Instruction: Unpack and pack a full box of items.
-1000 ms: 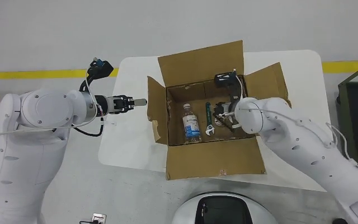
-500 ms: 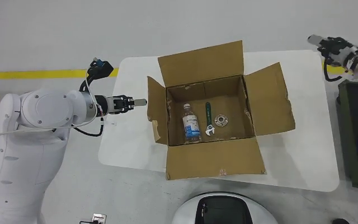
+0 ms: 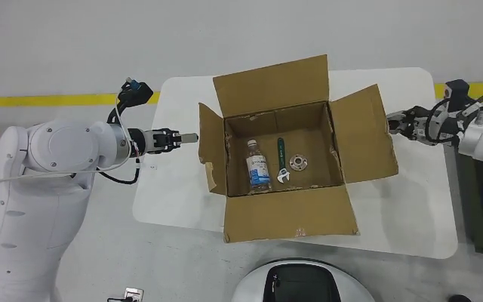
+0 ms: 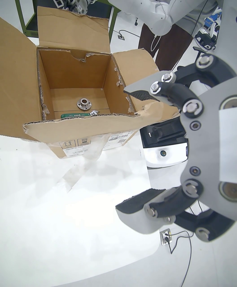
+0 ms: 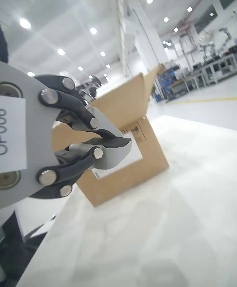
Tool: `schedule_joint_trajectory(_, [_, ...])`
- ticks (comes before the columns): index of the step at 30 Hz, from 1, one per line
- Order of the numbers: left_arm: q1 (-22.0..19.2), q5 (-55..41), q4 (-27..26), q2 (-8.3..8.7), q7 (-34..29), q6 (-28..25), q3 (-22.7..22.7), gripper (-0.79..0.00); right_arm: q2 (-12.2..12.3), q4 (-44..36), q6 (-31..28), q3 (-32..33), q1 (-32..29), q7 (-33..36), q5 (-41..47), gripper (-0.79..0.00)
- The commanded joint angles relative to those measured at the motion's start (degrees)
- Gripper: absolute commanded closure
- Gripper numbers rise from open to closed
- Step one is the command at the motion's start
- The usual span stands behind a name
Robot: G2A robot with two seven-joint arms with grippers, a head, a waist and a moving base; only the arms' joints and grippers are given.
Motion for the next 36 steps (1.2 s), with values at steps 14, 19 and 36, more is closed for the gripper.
schedule_joint_trajectory(14, [0.0, 0.0, 0.0, 0.0, 0.0, 0.0, 0.0, -0.785, -0.1, -8.8, -3.4, -23.1, 5.7, 0.6, -5.7, 0.0])
schedule_joint_trajectory(19, [0.0, 0.0, 0.0, 0.0, 0.0, 0.0, 0.0, -0.785, 0.6, -11.4, -4.9, -30.1, 8.0, 1.1, -18.4, 0.0])
schedule_joint_trajectory(36, [0.0, 0.0, 0.0, 0.0, 0.0, 0.0, 0.0, -0.785, 1.8, -15.9, -5.3, -29.3, 10.2, -0.3, -28.5, 0.0])
